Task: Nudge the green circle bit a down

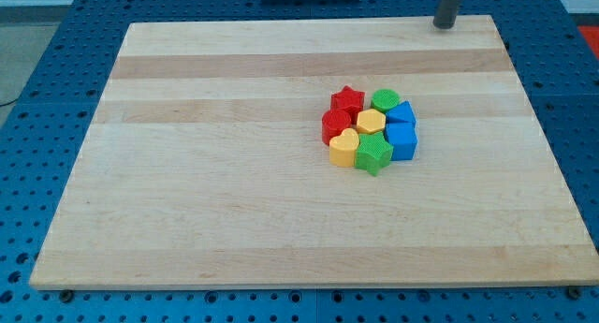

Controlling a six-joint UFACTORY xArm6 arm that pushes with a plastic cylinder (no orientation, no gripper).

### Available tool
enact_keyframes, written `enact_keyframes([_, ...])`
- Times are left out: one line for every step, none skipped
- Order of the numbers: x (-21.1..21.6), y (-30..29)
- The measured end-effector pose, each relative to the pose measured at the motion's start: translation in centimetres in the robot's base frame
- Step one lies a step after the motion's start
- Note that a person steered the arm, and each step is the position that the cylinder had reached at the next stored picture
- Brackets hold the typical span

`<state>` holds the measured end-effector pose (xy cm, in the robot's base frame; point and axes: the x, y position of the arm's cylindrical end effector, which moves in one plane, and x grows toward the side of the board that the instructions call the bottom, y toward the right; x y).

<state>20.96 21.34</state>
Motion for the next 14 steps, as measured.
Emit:
enact_keyframes([0.0, 0.0])
enact_keyframes([1.4, 0.0])
enact_keyframes([5.7, 0.4])
enact_keyframes([10.8, 0.8])
enact_keyframes([13.6, 0.8])
enact_keyframes([13.6, 0.6])
enact_keyframes([14.1, -1.5])
enact_keyframes([15.0, -2.6])
enact_keyframes([15.9, -2.8])
enact_keyframes([15.9, -3.3])
enact_keyframes([15.9, -4.5])
enact_keyframes([15.9, -5.5])
enact_keyframes([16.6, -5.8])
enact_keyframes([17.0, -5.9])
